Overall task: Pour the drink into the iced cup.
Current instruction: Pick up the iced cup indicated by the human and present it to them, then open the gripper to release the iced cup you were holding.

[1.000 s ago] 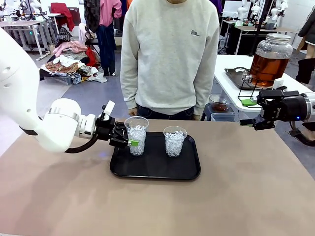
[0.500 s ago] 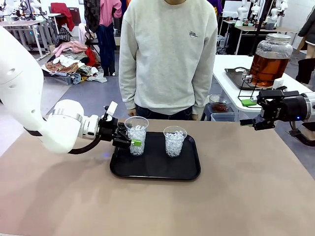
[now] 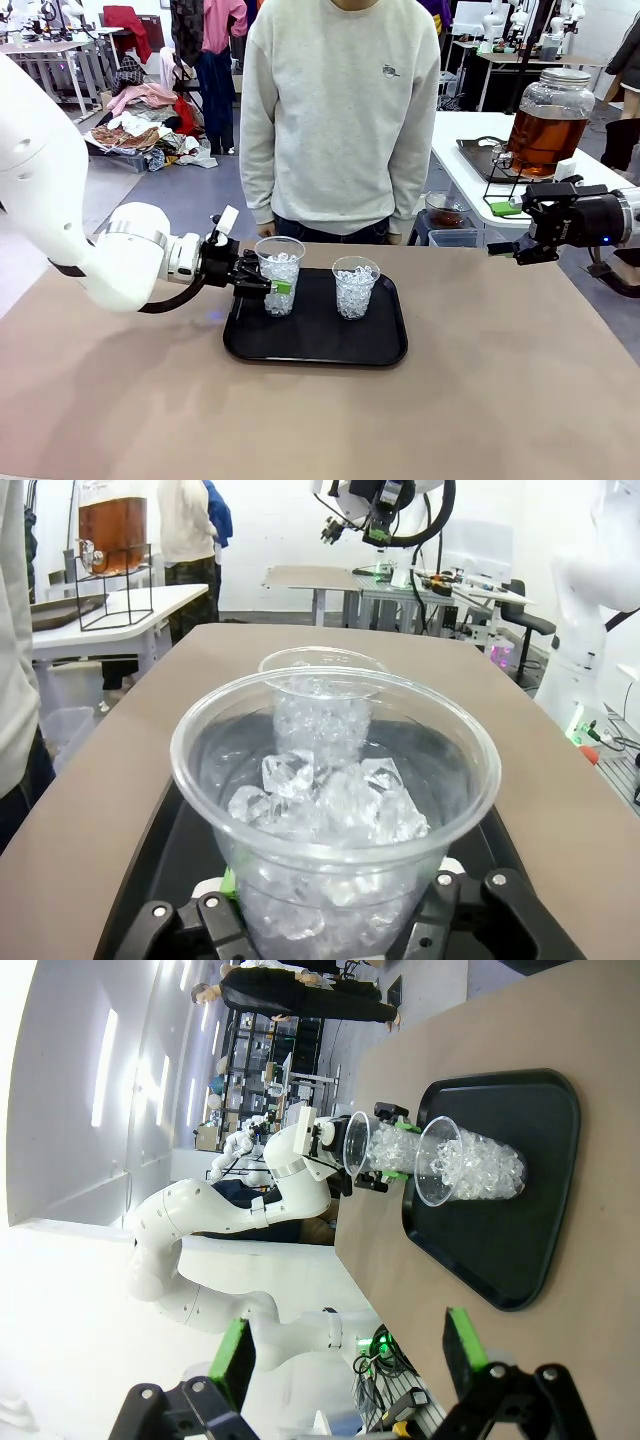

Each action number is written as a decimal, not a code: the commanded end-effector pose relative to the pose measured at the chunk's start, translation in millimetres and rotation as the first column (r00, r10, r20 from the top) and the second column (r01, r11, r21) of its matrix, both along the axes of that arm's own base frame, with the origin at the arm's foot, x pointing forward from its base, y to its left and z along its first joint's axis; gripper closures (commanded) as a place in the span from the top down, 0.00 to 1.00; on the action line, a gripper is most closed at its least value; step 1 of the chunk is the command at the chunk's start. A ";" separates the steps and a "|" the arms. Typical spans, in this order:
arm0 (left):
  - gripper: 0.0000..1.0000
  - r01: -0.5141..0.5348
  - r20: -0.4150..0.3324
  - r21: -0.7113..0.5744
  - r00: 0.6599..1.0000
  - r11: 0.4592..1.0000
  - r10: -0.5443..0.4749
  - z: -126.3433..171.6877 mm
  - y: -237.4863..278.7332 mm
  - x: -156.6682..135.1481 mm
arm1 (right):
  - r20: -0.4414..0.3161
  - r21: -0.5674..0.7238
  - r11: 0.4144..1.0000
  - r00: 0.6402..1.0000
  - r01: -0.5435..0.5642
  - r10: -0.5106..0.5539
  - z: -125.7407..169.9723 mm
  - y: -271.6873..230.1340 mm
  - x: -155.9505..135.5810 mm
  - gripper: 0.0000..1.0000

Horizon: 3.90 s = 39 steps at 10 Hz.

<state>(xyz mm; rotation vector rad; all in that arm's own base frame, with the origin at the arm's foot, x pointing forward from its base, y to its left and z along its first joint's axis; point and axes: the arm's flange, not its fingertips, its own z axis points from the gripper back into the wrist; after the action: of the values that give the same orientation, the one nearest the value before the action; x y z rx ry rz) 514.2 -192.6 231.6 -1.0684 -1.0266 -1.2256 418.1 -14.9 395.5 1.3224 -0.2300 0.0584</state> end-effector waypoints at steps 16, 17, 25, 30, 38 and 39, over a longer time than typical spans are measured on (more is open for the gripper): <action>0.56 -0.064 0.072 -0.069 0.995 0.996 0.069 132.5 -45.9 15.1 | 0.003 -0.001 1.000 1.000 0.005 -0.005 1.4 -0.1 -1.2 1.00; 0.56 -0.070 0.077 -0.073 0.994 0.995 0.076 139.4 -46.8 19.0 | 0.003 -0.001 1.000 1.000 0.005 -0.005 1.4 -0.1 -1.2 1.00; 0.56 -0.066 0.082 -0.066 0.994 0.996 0.072 142.6 -39.6 24.5 | 0.003 -0.001 1.000 1.000 0.005 -0.005 1.4 -0.1 -1.2 1.00; 0.56 -0.066 0.082 -0.066 0.994 0.996 0.072 142.6 -39.6 24.5 | 0.003 -0.001 1.000 1.000 0.005 -0.005 1.4 -0.1 -1.2 1.00; 0.56 -0.066 0.082 -0.066 0.994 0.996 0.072 142.6 -39.6 24.5 | 0.003 -0.001 1.000 1.000 0.005 -0.005 1.4 -0.1 -1.2 1.00; 0.56 -0.066 0.082 -0.066 0.994 0.996 0.072 142.6 -39.6 24.5 | 0.003 -0.001 1.000 1.000 0.005 -0.005 1.4 -0.1 -1.2 1.00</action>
<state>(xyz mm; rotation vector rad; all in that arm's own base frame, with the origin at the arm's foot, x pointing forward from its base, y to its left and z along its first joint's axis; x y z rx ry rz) 539.1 -232.0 370.4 -1.0343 -1.1506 -1.1866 418.1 -14.9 395.5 1.3224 -0.2300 0.0585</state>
